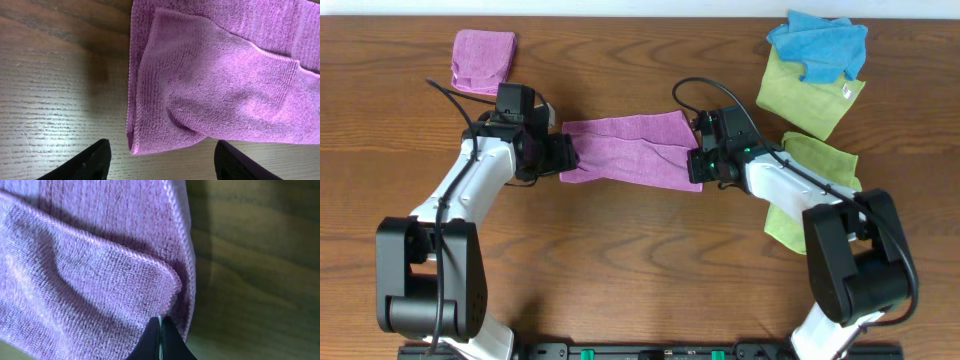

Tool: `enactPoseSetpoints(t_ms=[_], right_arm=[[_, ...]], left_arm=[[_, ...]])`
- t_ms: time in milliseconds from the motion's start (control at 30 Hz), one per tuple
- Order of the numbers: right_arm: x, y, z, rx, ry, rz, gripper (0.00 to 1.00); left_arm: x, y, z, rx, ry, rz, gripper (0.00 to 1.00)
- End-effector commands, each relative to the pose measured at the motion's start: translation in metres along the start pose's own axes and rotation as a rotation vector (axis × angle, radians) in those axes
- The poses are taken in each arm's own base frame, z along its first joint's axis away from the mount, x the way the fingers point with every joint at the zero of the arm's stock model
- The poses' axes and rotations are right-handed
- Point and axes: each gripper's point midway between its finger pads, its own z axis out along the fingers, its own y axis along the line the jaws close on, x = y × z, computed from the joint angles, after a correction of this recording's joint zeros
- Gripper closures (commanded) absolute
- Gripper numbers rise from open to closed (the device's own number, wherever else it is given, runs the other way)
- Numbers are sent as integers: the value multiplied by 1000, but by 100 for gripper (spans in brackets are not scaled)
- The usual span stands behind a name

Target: Fold the cloth

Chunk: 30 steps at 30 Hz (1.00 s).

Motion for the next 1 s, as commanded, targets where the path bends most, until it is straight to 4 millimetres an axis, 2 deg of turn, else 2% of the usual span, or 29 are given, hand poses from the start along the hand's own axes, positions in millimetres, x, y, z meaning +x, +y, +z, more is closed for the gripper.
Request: enactPoseSetpoints(t_ms=[0,133,233,533,633,767,867,967], right_arm=[[-23,3,-9,-15,-24,5,99],[-39,5,-22,3,-18,-16,99],[-43,4,-30,24,2,-23,99],[-24,3,-42,41,115,-7,99],[-22,3,-44,42,123,-6,99],[-22,3,-44,42,122,-6,99],[-22,4,-44,42,121,-6,99],[-22,4,-44,41,121,-14,99]], left_arm=[[1,10,1,-14,13,-8,33],[2,17,-1,-19,21,-31,34],[4,21,-2,-24,29,-43,34],[13,24,-3,-36,66,-94,35],[4,28,-2,-56,27,-83,34],[-12,20,3,-10,-28,-63,34],[-21,20,11,0,-54,-59,34],[-22,14,24,60,-37,-59,34]])
